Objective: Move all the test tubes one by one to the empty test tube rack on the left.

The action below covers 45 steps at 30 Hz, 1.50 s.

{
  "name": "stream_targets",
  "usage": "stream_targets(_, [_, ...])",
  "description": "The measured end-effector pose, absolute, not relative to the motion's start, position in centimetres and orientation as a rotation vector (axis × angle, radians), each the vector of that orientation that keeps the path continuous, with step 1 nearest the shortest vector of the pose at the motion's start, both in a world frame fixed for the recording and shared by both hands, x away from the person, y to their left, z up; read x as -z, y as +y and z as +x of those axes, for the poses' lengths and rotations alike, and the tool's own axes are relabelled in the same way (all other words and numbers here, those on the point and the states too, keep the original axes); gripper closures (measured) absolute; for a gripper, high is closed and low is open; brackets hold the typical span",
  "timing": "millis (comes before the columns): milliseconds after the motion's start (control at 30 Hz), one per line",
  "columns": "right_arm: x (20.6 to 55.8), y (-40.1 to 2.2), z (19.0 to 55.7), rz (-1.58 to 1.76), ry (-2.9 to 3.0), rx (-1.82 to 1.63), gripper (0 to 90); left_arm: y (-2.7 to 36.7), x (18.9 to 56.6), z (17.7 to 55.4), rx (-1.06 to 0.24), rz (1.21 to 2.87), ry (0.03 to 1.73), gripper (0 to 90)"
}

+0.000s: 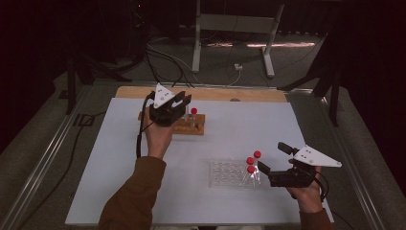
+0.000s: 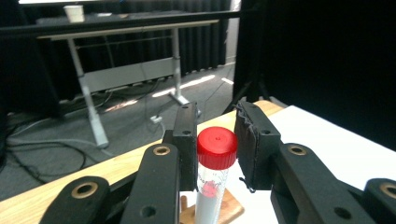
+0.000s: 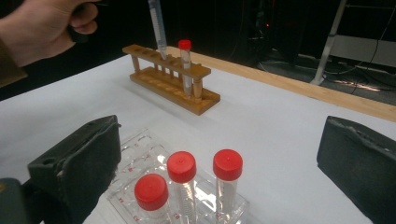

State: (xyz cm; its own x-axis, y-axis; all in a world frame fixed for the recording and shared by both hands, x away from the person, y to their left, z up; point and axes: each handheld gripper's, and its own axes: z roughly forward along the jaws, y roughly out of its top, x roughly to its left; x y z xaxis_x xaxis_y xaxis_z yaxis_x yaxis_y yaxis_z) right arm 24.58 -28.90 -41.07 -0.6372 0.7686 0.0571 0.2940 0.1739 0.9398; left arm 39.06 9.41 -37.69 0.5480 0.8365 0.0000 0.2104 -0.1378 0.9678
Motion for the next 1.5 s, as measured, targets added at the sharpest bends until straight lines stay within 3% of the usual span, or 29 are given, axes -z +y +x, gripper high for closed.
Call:
stream_targets(333, [41.0,-29.3,24.5,1.008,2.007,-1.487,0.0,9.7,39.0,41.1,-0.695,1.611,0.994,71.8])
stream_targets(567, [41.0,-29.4,24.5,1.003,2.005,-1.492,0.0,9.2,40.3,41.9,-0.69,1.667,1.033,71.8])
stream_targets(1500, [41.1,-29.2,24.4,0.997,2.016,-1.491,0.0,8.8,44.2,42.3,-0.628,1.732,1.111,71.4])
